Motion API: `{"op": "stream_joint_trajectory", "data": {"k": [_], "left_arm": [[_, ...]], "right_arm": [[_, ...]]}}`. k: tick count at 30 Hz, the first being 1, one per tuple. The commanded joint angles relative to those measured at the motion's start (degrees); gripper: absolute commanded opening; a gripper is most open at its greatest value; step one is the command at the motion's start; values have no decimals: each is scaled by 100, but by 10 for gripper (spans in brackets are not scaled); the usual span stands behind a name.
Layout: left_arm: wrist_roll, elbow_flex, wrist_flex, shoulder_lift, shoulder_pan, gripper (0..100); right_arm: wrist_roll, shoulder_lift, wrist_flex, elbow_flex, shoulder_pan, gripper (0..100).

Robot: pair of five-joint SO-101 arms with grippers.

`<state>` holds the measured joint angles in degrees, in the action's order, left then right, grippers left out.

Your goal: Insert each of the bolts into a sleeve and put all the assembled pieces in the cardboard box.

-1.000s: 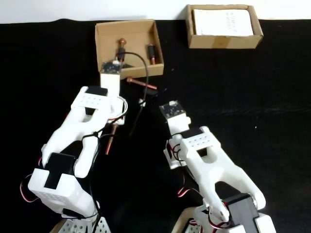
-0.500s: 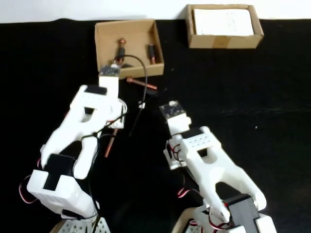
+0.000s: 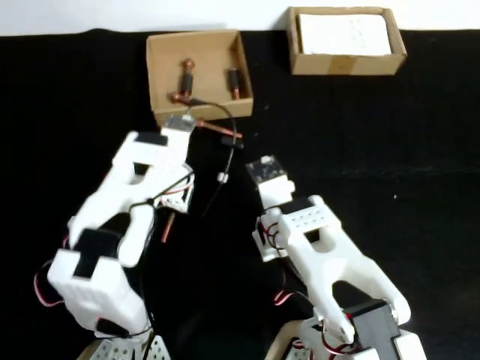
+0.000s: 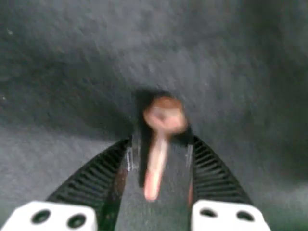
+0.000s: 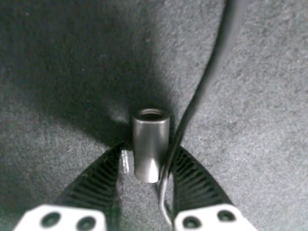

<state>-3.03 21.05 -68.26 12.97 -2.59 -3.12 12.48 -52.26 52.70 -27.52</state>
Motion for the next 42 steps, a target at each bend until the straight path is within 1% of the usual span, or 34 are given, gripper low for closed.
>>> {"op": "stream_joint_trajectory", "data": {"k": [1, 7, 9, 13, 15, 18, 20, 23, 27, 29, 31, 34, 36, 38, 40, 42], "left_arm": [[-325, -4, 334, 22, 101, 171], [-352, 22, 536, 4, 31, 165], [-316, 22, 580, 4, 13, 131], [-299, 31, 615, 66, -233, 36], [-202, 31, 624, 75, -268, 12], [62, 31, 624, 75, -268, 9], [105, -22, 598, 4, -259, 9], [97, -180, 563, -286, -251, 8], [97, -84, 290, -1675, -286, 8], [105, 207, 290, -2774, -338, 7], [105, 725, 308, -3996, -356, 7], [105, 1807, 870, -5789, -400, 8], [97, 2527, 1442, -6818, -426, 8], [88, 3213, 2224, -7679, -470, 9], [79, 3732, 3051, -8233, -637, 9], [88, 3952, 3596, -8479, -910, 9]], "right_arm": [[-9, 31, -31, 75, -22, 7], [-9, 31, -31, 84, -22, 7], [-9, 31, -31, 75, -22, 7], [-9, 31, -31, 75, 40, 7], [-9, 31, -31, 75, 40, 7], [-9, 66, -31, 66, 92, 7], [9, 92, -31, 22, 163, 7], [369, 286, -163, -233, 268, 7], [686, 1367, -1297, -954, 259, 7], [695, 2149, -1815, -1305, 259, 7], [677, 2976, -2088, -1499, 259, 7], [668, 4154, -2132, -1385, 251, 7], [686, 4796, -1921, -1007, 251, 7], [703, 5385, -1367, -321, 251, 7], [703, 5886, -479, 523, 224, 7], [686, 6325, 655, 1385, 13, 7]]}}
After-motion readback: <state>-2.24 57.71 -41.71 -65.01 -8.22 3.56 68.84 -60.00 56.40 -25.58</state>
